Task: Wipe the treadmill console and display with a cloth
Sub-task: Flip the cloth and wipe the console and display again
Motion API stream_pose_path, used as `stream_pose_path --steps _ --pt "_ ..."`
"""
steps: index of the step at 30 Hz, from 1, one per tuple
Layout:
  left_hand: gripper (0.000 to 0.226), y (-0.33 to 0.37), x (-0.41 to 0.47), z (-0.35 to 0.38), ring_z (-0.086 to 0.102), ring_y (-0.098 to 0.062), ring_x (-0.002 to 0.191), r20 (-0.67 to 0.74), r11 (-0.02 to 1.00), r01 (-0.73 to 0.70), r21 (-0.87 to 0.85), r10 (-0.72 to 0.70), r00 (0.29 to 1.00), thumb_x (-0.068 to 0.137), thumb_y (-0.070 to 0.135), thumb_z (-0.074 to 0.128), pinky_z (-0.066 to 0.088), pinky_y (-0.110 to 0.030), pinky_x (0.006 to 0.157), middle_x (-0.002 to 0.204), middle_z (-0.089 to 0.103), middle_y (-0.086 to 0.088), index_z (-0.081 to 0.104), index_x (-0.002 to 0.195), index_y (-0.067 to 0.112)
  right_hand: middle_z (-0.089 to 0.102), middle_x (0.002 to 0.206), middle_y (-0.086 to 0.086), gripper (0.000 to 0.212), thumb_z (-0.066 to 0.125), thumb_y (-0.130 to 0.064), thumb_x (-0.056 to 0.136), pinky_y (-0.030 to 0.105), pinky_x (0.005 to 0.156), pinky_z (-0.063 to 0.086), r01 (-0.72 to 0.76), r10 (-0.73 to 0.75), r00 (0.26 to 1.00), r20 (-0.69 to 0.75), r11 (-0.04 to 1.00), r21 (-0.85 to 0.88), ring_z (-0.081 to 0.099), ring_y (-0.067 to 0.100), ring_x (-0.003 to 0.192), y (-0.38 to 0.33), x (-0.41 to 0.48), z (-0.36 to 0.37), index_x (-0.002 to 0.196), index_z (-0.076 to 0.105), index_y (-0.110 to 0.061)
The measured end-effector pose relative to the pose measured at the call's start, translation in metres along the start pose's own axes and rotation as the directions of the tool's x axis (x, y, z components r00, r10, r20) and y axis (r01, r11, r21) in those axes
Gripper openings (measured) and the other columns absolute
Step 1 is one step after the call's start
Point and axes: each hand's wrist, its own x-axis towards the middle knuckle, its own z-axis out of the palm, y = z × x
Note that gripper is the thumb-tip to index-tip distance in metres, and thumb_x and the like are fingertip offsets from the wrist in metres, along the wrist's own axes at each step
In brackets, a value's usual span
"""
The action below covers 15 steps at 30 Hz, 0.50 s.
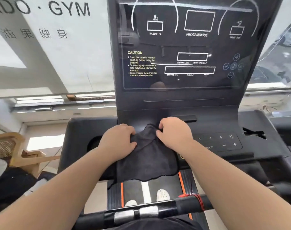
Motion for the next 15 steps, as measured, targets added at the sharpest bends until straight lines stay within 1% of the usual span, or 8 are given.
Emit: stream_pose_path --steps 2,5,7,10,12,13,14,15 --pt "0.034 0.005 0.002 -0.002 0.061 -0.022 0.1 -0.003 1.0 -0.011 -0.01 0.011 1.0 0.083 0.036 0.065 0.049 -0.034 0.083 0.098 0.056 0.007 0.063 0.116 0.028 0.061 0.094 -0.003 0.009 0.057 -0.026 0.097 0.034 0.073 0.041 0.035 -0.035 0.999 -0.003 0.997 0.075 0.061 0.026 0.096 -0.004 0.001 0.0 0.09 0.061 -0.022" --pt "0.059 0.01 0.009 -0.004 0.061 -0.022 0.108 -0.093 0.994 0.006 -0.113 -0.017 0.996 0.085 0.04 0.067 0.05 -0.037 0.091 0.117 0.059 0.003 0.047 0.139 0.028 0.066 0.092 0.0 0.01 0.054 -0.023 0.101 0.036 0.073 0.046 0.069 -0.065 0.997 -0.033 0.987 0.147 0.06 0.027 0.088 -0.003 0.003 -0.005 0.093 0.058 -0.018" --pt "0.058 0.018 0.016 -0.006 0.06 -0.02 0.115 -0.115 0.988 0.003 -0.155 -0.021 0.993 0.09 0.04 0.065 0.047 -0.034 0.097 0.125 0.06 0.001 0.047 0.143 0.024 0.068 0.088 0.001 0.011 0.054 -0.024 0.102 0.035 0.071 0.047 0.026 -0.03 0.999 0.013 0.973 0.229 0.061 0.026 0.083 0.0 0.005 -0.009 0.093 0.057 -0.018" --pt "0.058 0.028 0.026 -0.004 0.054 -0.016 0.127 -0.067 0.969 -0.078 -0.236 0.064 0.996 0.091 0.032 0.065 0.042 -0.032 0.106 0.135 0.058 0.002 0.048 0.146 0.023 0.066 0.08 -0.001 0.012 0.057 -0.022 0.101 0.036 0.07 0.047 0.004 -0.061 0.992 0.107 0.885 0.465 0.06 0.021 0.076 0.006 0.004 -0.016 0.089 0.056 -0.018" --pt "0.047 0.031 0.032 -0.002 0.054 -0.014 0.123 -0.014 0.945 -0.125 -0.303 0.126 0.992 0.09 0.027 0.066 0.041 -0.03 0.106 0.131 0.059 0.004 0.057 0.136 0.025 0.068 0.075 0.001 0.013 0.06 -0.019 0.099 0.038 0.07 0.048 0.002 -0.092 0.987 0.13 0.824 0.567 0.06 0.021 0.071 0.01 0.002 -0.022 0.086 0.057 -0.019" --pt "0.033 0.031 0.034 -0.002 0.057 -0.012 0.112 -0.001 0.937 -0.134 -0.324 0.141 0.99 0.088 0.026 0.068 0.044 -0.03 0.098 0.119 0.062 0.007 0.065 0.12 0.027 0.068 0.074 0.0 0.014 0.063 -0.015 0.097 0.036 0.068 0.048 -0.005 -0.101 0.985 0.141 0.796 0.605 0.059 0.018 0.066 0.014 0.001 -0.024 0.086 0.058 -0.02" --pt "0.015 0.031 0.035 -0.003 0.058 -0.011 0.097 0.008 0.935 -0.132 -0.33 0.143 0.99 0.085 0.027 0.07 0.045 -0.029 0.088 0.103 0.063 0.01 0.065 0.1 0.028 0.066 0.071 -0.002 0.015 0.064 -0.01 0.094 0.034 0.064 0.046 -0.015 -0.115 0.981 0.157 0.762 0.647 0.054 0.014 0.06 0.017 0.0 -0.027 0.086 0.058 -0.021" --pt "0.014 0.03 0.035 -0.006 0.055 -0.009 0.083 0.006 0.938 -0.126 -0.324 0.135 0.991 0.082 0.03 0.073 0.044 -0.03 0.077 0.088 0.059 0.011 0.06 0.083 0.027 0.063 0.07 -0.004 0.019 0.064 -0.004 0.09 0.031 0.062 0.043 -0.018 -0.133 0.976 0.171 0.735 0.678 0.05 0.011 0.058 0.021 -0.001 -0.03 0.086 0.058 -0.022"
